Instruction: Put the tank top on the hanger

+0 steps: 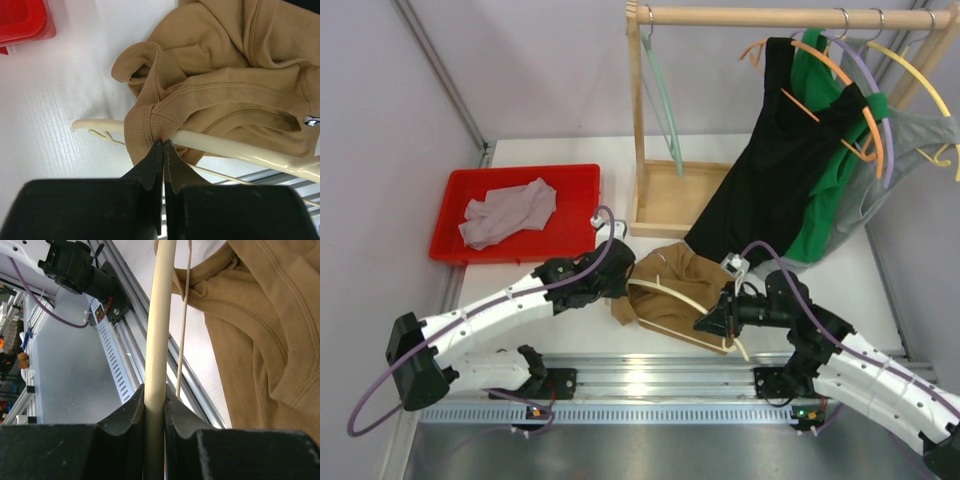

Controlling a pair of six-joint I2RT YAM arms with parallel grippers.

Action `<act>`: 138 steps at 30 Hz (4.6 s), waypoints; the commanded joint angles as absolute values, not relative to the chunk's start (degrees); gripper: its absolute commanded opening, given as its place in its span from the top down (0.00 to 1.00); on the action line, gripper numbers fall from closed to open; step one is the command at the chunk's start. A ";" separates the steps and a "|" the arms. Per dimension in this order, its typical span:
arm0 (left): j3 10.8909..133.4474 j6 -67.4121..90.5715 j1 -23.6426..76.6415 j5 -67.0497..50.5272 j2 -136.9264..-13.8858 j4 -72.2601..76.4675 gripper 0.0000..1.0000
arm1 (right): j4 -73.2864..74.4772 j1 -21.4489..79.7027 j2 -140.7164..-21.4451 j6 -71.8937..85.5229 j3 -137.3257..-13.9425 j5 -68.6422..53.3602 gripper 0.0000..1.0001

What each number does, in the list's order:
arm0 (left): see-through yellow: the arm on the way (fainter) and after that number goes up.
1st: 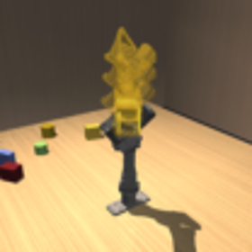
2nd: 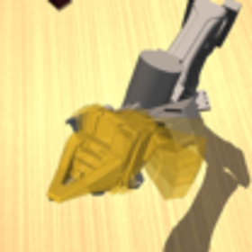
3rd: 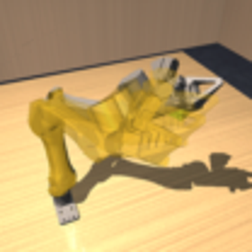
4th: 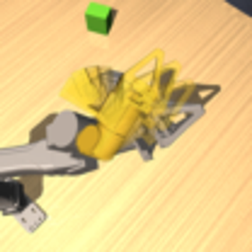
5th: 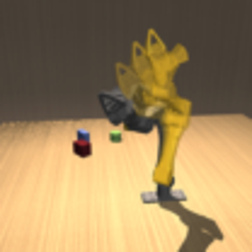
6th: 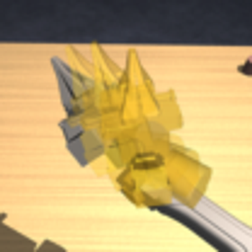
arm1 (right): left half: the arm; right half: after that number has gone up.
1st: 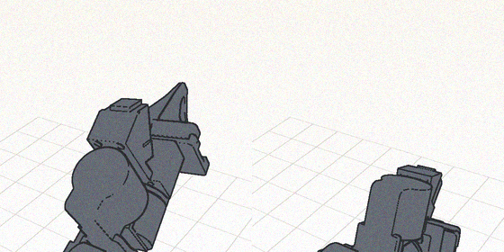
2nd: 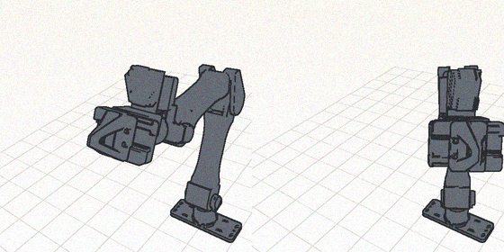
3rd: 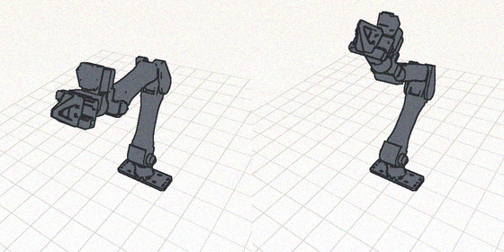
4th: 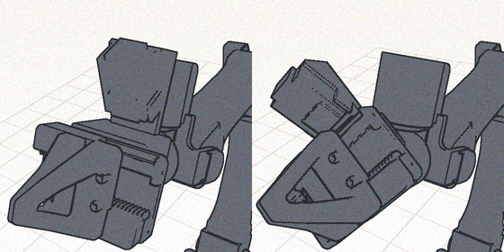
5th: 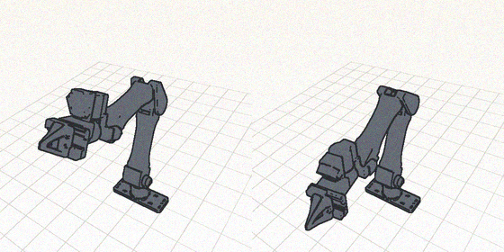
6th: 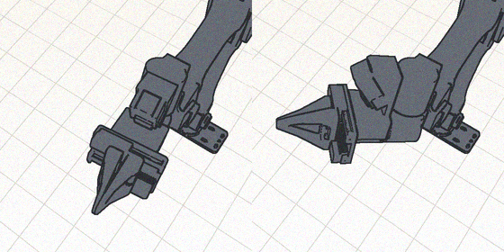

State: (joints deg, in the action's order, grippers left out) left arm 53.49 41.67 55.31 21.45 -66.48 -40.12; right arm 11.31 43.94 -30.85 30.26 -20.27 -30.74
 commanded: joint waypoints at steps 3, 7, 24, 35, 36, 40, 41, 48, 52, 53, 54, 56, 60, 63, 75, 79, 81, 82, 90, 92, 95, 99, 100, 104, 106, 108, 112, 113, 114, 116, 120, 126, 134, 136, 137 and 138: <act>52.47 40.52 55.72 21.97 -63.63 -34.37 1.00 | 0.44 45.79 -31.73 30.24 -19.17 -31.82 1.00; 50.54 40.43 55.72 21.54 -62.84 -32.18 1.00 | -2.11 46.84 -31.99 29.89 -18.02 -29.98 1.00; 45.79 41.04 55.90 20.57 -61.17 -26.46 0.76 | -11.87 50.62 -35.42 30.67 -12.75 -23.82 1.00; 42.28 36.83 57.30 15.30 -52.57 -18.75 0.53 | -8.88 50.89 -33.75 29.97 -12.92 -25.22 1.00; 41.67 35.52 57.48 14.60 -50.91 -17.15 0.52 | -9.14 50.89 -33.84 30.14 -12.83 -25.05 1.00; 39.21 32.88 58.53 13.63 -49.48 -11.35 0.50 | -9.40 50.89 -35.24 29.97 -13.18 -25.14 1.00; 38.76 32.44 58.88 13.54 -49.66 -10.21 0.49 | -9.49 50.89 -35.42 29.88 -13.36 -25.22 1.00; 37.62 30.50 59.85 15.11 -55.01 -2.82 0.46 | -9.58 50.89 -36.12 29.79 -13.62 -25.31 1.00; 37.09 29.71 59.94 16.44 -57.30 1.30 0.44 | -9.40 50.89 -36.21 29.79 -13.62 -25.49 1.00; 37.09 29.53 59.85 16.26 -57.83 2.19 0.44 | -9.23 50.89 -36.04 29.88 -13.62 -25.49 1.00; 37.26 29.44 59.94 16.00 -58.88 2.63 0.44 | -9.14 50.89 -36.04 29.80 -13.62 -25.49 1.00; 37.09 29.27 59.94 16.08 -59.85 3.95 0.44 | -8.79 50.89 -35.86 29.71 -13.80 -25.40 1.00; 36.56 29.27 59.94 16.26 -61.78 6.32 0.46 | -8.44 50.89 -35.77 29.53 -13.89 -25.31 1.00; 36.21 29.53 60.03 16.26 -63.10 7.03 0.54 | -8.44 50.89 -36.03 29.53 -13.89 -25.05 1.00; 34.98 29.97 60.73 19.42 -62.58 5.45 1.00 | -4.05 51.33 -36.65 28.57 -15.55 -22.77 1.00; 33.93 29.44 60.82 19.60 -61.17 5.36 1.00 | -1.15 51.33 -36.39 28.48 -16.61 -20.22 0.77; 33.75 29.18 60.82 19.69 -60.56 5.10 1.00 | 1.39 51.33 -36.12 28.56 -17.22 -18.99 0.66; 33.49 29.18 60.91 19.69 -60.38 5.10 1.00 | 2.28 51.33 -36.04 28.65 -17.92 -17.51 0.55; 32.17 27.77 60.91 19.07 -58.89 5.54 1.00 | 13.96 51.33 -31.56 31.55 -25.48 -7.31 0.33; 31.99 27.51 60.91 18.46 -58.54 5.89 1.00 | 17.57 51.24 -30.50 33.12 -27.86 -2.65 0.32; 31.46 27.16 60.91 17.84 -58.01 6.42 1.00 | 22.65 51.15 -32.68 35.07 -31.02 4.47 0.41; 31.11 26.54 61.00 16.61 -57.31 7.21 1.00 | 25.40 51.15 -41.29 33.67 -34.71 6.42 0.56; 31.11 26.46 61.00 16.35 -57.22 7.38 1.00 | 25.49 51.15 -44.53 33.40 -35.93 6.15 0.58; 30.94 25.84 61.00 15.21 -56.95 7.47 1.00 | 26.54 51.15 -50.35 30.51 -38.49 5.80 0.62; 30.94 25.75 61.08 14.59 -56.87 7.65 1.00 | 26.81 51.24 -52.99 29.19 -39.46 5.19 0.65; 30.85 25.66 61.17 14.24 -56.95 7.73 1.00 | 26.37 51.24 -54.92 27.52 -39.64 4.31 0.65; 30.94 25.49 61.35 13.01 -57.39 7.91 1.00 | 25.05 51.24 -57.39 25.58 -39.46 3.25 0.66; 30.85 25.31 61.26 12.83 -57.65 7.91 1.00 | 24.61 51.33 -57.65 24.97 -39.46 3.16 0.66; 30.94 25.31 61.35 12.57 -57.57 8.00 1.00 | 24.35 51.42 -58.09 24.87 -39.55 3.34 0.65; 30.85 25.22 61.44 12.04 -57.83 8.26 1.00 | 23.56 51.24 -58.88 24.18 -39.99 3.34 0.63; 30.85 24.87 61.61 11.51 -58.01 8.44 1.00 | 23.55 51.42 -63.27 23.03 -41.66 2.99 0.58; 30.85 24.43 61.70 11.25 -57.57 7.56 1.00 | 24.34 52.99 -65.39 22.85 -40.78 3.68 0.49; 30.59 24.35 61.70 11.07 -57.22 7.03 1.00 | 28.65 57.12 -64.59 25.57 -40.87 9.84 0.49; 30.50 24.35 61.79 11.16 -57.22 6.86 1.00 | 30.75 58.26 -65.04 27.06 -41.31 13.52 0.50; 30.59 24.35 61.70 11.25 -57.22 6.86 1.00 | 31.37 59.05 -64.95 27.51 -41.57 14.75 0.50; 30.59 24.35 61.79 11.25 -57.22 6.59 1.00 | 31.64 59.41 -64.60 27.94 -41.57 16.33 0.51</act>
State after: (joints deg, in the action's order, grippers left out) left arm 31.00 24.91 61.52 11.49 -58.61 3.09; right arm 29.34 57.36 -65.25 25.74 -39.11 10.04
